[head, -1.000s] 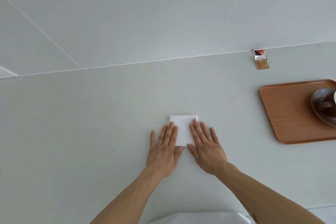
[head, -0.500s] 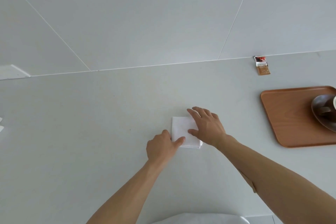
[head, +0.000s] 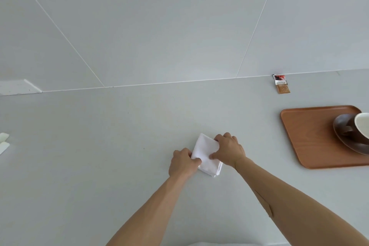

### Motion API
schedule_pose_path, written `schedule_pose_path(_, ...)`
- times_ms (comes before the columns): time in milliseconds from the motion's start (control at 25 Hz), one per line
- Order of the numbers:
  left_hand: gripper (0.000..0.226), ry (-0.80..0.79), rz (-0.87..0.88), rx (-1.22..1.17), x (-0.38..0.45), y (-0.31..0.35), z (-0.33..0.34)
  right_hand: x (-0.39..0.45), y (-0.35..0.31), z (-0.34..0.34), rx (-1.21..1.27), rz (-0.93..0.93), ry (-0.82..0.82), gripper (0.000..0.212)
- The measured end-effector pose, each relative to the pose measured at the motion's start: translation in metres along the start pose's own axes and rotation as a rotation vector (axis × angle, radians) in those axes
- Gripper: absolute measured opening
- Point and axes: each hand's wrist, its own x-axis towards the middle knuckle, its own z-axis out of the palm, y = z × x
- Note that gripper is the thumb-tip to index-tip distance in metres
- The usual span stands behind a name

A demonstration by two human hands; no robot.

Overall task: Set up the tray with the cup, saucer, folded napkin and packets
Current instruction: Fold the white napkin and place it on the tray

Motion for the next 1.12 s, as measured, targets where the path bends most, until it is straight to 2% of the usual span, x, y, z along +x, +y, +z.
schedule_pose_path(160, 0.018, -0.02, 0.093, -0.3, -0.01, 0.005, 0.001, -0.021, 0.025, -0.009, 0.483, 0.073, -0.058, 0.031)
schedule_pose_path(320, 0.015, -0.157, 0.159, -0.608, -0.018, 0.025, -0.007, -0.052, 0.048, -0.033, 0.827, 0.036, -0.236, 0.042)
schedule_pose_path(480, 0.02, -0.309, 0.23, -0.738, -0.032, 0.051, -0.003, -0.08, 0.07, -0.049, 1.087, -0.032, -0.164, 0.037)
schedule_pose_path(640, 0.03, -0.342, 0.187, -0.925, -0.049, 0.078, 0.022, -0.1, 0.097, -0.063, 1.183, -0.075, -0.125, 0.042)
schedule_pose_path(760, 0.031, -0.383, 0.156, -0.993, -0.061, 0.096, 0.045, -0.112, 0.125, -0.077, 1.263, -0.071, -0.01, 0.038)
schedule_pose_path(960, 0.022, -0.346, 0.229, -0.867, -0.081, 0.131, 0.097, -0.12, 0.188, -0.104, 1.257, -0.087, 0.099, 0.041)
schedule_pose_path(1120, 0.021, -0.261, 0.279, -0.808, -0.092, 0.166, 0.145, -0.118, 0.244, -0.128, 1.208, -0.085, 0.122, 0.031)
